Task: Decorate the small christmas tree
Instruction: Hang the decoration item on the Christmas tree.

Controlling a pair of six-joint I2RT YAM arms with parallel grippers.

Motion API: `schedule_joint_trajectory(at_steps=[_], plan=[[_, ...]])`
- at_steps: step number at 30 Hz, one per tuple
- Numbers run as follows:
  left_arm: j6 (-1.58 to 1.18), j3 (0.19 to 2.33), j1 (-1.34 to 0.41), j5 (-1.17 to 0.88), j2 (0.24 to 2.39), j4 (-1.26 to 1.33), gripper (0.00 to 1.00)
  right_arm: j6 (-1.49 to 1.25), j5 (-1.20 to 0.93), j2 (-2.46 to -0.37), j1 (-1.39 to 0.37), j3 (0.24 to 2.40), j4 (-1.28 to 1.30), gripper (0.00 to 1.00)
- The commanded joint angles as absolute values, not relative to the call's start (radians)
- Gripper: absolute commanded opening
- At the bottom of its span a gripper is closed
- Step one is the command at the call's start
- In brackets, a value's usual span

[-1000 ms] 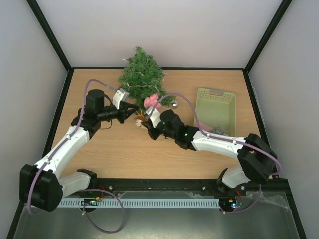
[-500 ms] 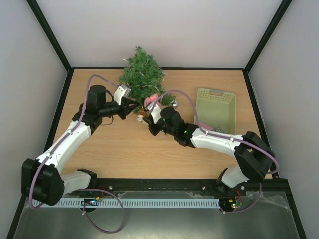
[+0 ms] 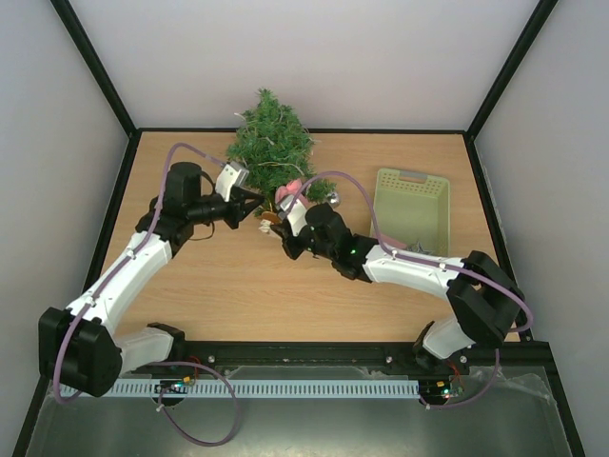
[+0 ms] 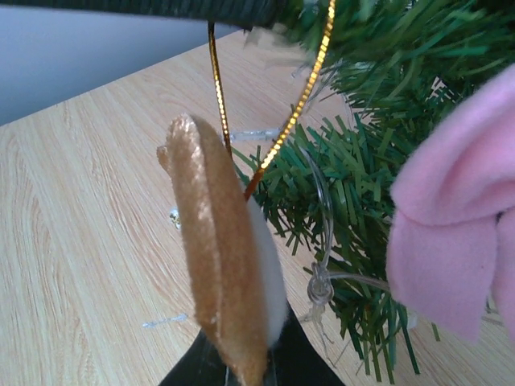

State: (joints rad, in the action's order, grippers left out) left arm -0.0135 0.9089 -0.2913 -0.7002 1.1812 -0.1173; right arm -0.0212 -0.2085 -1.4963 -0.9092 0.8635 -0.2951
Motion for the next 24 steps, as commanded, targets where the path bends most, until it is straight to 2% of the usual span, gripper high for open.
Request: schedule_joint_trajectory(at_steps=[1,11,24], plan=[[0.015,0.94,-0.285,-0.671,1.186,-0.136,0.03,-0.032,-0.193,-1.516,-0.905,0.91,-0.284,0.02],[0.025,0.981,-0.276,-0.667,1.237,-0.141,0.03,-0.044,-0.146,-1.544,-0.9,0.927,-0.27,0.02],[0.048,0.978,-0.264,-0.66,1.221,-0.181,0.07,-0.078,-0.194,-1.563,-0.894,0.933,-0.267,0.02]])
